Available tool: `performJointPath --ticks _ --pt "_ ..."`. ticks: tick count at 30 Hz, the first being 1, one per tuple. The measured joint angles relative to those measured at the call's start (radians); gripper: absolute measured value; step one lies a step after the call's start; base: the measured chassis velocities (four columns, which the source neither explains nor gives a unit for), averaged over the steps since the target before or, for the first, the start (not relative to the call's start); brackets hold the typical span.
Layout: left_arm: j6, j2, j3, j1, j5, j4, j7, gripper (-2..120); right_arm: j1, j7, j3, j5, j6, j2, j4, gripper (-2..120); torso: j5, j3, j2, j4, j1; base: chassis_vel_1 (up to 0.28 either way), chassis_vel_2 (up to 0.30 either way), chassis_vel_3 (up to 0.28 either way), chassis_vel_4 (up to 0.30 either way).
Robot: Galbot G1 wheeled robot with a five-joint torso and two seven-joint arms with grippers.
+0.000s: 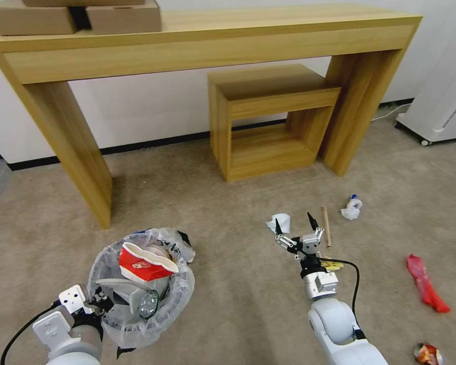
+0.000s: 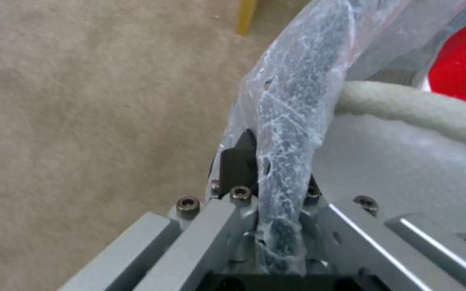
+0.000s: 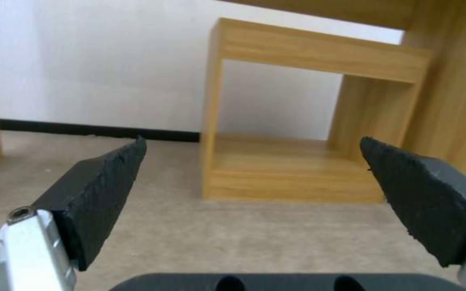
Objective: Pick up the trash bin and place the garbage on the floor into it.
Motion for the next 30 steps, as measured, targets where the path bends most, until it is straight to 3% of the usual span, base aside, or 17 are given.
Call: performJointPath --ticks 16,30 --pt "-0.002 -0.015 0.007 0.0 0.025 0.013 0.007 0 0.009 0.022 -0.034 -0.021 0.011 0.005 -0.012 100 -0.0005 0.0 0.0 0.0001 0.0 0.203 0.208 -0.207 -0.198" --pt "-0.002 -0.021 0.006 0.019 0.041 0.008 0.018 0 0.021 0.105 -0.029 -0.042 -0.019 -0.011 0.001 100 0.0001 0.0 0.0 -0.0002 0.0 0.007 0.005 0.0 -0.001"
